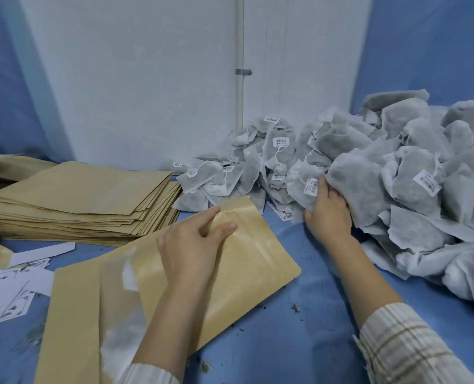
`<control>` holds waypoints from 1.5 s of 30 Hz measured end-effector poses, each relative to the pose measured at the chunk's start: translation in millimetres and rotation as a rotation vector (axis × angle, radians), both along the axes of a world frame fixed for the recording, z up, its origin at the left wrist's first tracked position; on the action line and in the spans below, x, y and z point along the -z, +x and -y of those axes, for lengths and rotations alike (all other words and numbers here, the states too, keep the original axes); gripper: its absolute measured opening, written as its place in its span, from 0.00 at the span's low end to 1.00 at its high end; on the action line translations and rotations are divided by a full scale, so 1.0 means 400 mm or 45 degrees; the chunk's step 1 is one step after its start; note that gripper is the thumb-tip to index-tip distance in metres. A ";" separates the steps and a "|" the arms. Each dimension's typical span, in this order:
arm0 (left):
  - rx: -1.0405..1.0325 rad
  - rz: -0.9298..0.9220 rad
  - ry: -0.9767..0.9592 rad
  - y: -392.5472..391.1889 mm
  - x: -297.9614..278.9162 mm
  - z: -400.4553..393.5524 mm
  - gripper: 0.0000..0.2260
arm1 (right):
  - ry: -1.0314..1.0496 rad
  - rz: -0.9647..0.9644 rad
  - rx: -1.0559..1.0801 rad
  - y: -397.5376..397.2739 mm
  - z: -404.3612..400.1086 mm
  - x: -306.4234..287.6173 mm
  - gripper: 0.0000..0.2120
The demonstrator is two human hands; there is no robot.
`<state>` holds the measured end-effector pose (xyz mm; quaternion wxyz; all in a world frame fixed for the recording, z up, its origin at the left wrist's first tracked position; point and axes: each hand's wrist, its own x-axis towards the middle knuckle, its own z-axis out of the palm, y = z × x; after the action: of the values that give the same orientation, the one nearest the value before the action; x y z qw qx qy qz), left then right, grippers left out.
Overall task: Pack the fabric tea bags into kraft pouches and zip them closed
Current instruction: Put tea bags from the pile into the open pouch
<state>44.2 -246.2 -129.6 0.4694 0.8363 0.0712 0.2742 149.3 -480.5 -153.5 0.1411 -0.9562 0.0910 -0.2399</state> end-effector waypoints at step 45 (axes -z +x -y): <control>0.276 -0.051 0.110 0.008 0.002 0.030 0.13 | -0.210 0.111 0.139 -0.070 0.039 -0.151 0.27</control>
<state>47.4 -258.3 -130.2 0.4582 0.8639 -0.0220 0.2078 121.2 -496.0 -93.2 0.0524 -0.9468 0.1165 -0.2952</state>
